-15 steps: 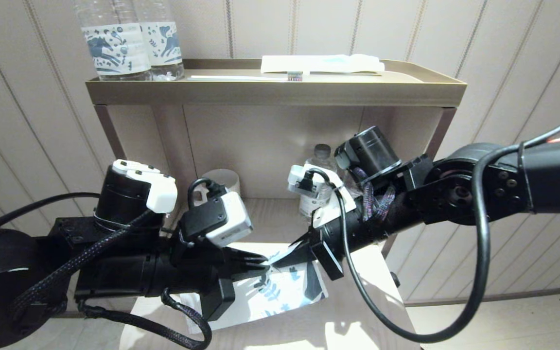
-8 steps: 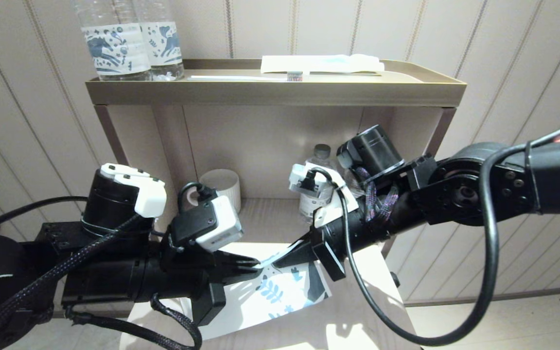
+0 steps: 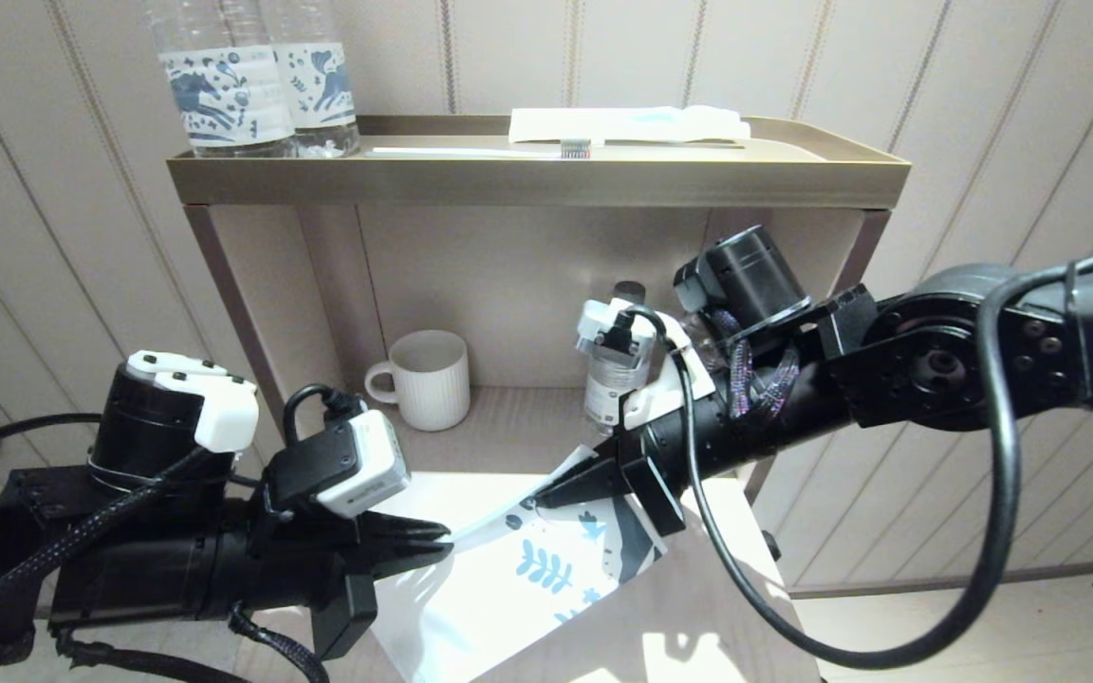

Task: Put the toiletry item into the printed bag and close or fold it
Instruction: Hand it to the other hand

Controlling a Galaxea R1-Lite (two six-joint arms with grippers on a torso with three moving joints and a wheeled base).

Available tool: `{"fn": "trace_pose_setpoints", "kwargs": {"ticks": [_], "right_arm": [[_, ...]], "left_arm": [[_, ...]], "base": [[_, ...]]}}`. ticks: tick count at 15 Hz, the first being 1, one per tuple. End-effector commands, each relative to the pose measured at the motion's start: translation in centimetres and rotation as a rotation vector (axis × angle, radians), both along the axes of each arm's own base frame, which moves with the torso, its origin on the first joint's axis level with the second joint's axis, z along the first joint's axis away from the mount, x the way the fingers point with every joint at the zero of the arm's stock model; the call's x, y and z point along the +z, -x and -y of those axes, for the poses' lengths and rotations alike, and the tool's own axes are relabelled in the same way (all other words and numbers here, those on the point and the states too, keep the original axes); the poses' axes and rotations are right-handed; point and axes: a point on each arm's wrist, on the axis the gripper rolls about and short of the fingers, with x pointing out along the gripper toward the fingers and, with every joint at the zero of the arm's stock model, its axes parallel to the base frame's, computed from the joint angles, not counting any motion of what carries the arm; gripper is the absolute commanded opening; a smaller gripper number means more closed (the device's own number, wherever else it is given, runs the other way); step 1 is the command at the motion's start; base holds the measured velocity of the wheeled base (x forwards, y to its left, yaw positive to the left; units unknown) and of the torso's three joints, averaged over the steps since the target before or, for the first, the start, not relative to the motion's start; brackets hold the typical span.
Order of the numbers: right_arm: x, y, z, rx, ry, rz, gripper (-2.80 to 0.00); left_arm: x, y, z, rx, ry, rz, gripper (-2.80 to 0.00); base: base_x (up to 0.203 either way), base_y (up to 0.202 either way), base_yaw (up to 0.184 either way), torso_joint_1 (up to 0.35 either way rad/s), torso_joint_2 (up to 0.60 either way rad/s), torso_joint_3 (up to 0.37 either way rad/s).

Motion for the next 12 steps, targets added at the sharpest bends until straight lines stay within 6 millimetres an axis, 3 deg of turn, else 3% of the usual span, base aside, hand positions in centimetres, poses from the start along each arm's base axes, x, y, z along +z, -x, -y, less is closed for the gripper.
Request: {"fn": "trace_pose_setpoints", "kwargs": {"ticks": [1,12], "right_arm": [[0.4,0.2,0.2,0.003,-0.008,0.008,-2.80],[0.9,0.2,0.7,-0.008,-0.017,0.019,-2.80]], "left_arm": [[-0.1,0.4,-0.9,0.019,0.001,0.003,-2.80],[-1.0,2.4,-4.5,0.120,0.007,-0.022,-2.80]], "base": [[0.000,0.000,0.000,0.000,0.00,0.000],[0.000,0.000,0.000,0.000,0.00,0.000]]}}
